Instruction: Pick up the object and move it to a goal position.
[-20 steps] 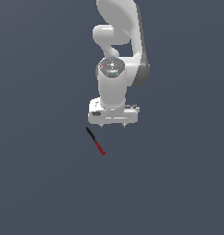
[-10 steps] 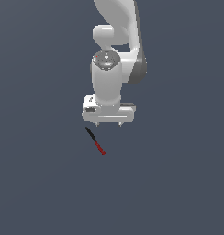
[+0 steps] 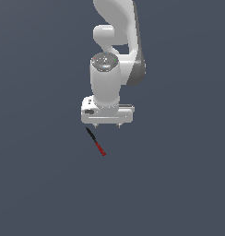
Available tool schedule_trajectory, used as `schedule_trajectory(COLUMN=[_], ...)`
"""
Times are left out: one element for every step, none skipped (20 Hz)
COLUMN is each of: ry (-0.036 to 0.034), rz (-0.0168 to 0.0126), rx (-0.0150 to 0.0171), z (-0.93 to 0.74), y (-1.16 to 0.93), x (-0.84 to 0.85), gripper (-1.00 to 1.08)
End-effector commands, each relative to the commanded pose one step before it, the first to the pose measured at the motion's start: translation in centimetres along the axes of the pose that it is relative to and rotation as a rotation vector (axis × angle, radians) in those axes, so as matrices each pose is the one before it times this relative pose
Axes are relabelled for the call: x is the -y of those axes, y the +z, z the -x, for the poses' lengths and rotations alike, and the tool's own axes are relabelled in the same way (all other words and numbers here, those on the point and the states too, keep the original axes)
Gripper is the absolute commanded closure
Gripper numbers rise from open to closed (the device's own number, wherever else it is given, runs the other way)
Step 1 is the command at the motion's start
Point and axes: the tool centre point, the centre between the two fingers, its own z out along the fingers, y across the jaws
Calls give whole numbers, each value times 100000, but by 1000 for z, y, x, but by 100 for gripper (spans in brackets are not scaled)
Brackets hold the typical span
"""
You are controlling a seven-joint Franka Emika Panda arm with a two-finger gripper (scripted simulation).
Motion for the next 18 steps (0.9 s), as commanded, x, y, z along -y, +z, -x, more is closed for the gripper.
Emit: schedule_trajectory(ry=[-2212, -1144, -1250, -1358, -1472, -1586, -1699, -1816, -1933, -2051, -2169, -2274, -2293, -2293, -2293, -2295, -2295, -2297], rz=[99, 45, 48, 48, 46, 44, 41, 37, 32, 25, 17, 8, -3, -13, -22, -32, -41, -49], rx=[71, 12, 11, 12, 15, 16, 16, 16, 16, 15, 13, 10, 6, 0, -5, -12, -19, -26], z=[20, 9, 14, 19, 26, 34, 43, 53, 65, 78, 92, 108, 119, 130, 141, 151, 161, 169], y=[491, 237, 258, 280, 304, 328, 351, 374, 397, 421, 444, 465, 467, 466, 465, 464, 462, 461], x=[-348, -166, -184, -198, -211, -225, -239, -252, -264, -276, -286, -294, -288, -281, -274, -265, -257, -248], gripper=[-92, -92, -92, -92, -92, -92, -92, -92, -92, -92, -92, -92, -92, -92, -92, -92, -92, -92])
